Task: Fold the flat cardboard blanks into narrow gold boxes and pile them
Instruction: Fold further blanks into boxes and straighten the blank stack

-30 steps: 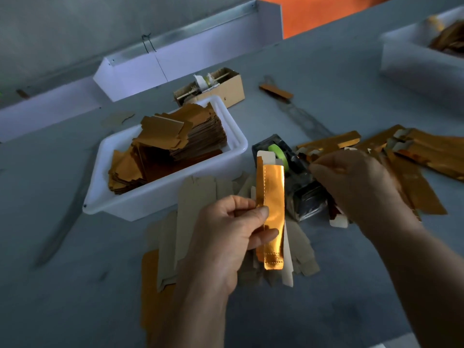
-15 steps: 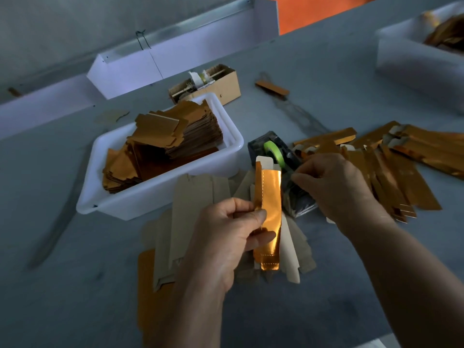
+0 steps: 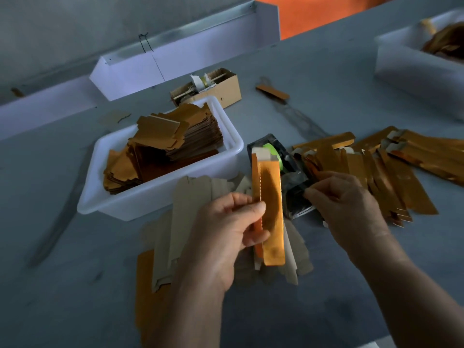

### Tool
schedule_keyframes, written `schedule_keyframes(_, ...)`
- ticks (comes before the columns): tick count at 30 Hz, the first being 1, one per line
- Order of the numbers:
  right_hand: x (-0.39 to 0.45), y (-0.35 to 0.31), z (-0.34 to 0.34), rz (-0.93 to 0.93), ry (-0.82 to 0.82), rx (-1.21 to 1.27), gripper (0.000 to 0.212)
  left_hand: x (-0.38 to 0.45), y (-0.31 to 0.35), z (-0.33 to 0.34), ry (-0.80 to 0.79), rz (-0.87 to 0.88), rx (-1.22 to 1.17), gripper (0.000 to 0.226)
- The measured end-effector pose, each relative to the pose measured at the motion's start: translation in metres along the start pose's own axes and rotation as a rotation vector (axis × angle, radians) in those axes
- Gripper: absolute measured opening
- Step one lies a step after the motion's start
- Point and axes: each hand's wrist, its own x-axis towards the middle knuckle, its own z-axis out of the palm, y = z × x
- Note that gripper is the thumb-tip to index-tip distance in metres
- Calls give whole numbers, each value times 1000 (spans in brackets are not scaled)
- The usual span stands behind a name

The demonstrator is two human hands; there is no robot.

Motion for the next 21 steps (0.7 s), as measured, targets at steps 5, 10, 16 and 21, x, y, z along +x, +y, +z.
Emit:
schedule_keyframes(5,-1,3,6,29,15,43,9,15,13,21,-79,63,93,13)
schedule_keyframes(10,-2,3,10,6,56,70,22,34,5,42,-80,38,118,16)
schedule_keyframes(16,-1,11,13,-24,79,47,5,40,-7,43,-45,44,164,12)
schedule_keyframes(21,3,8,11,-159,124,-134,5,39,-9,45,-35,72,185,5)
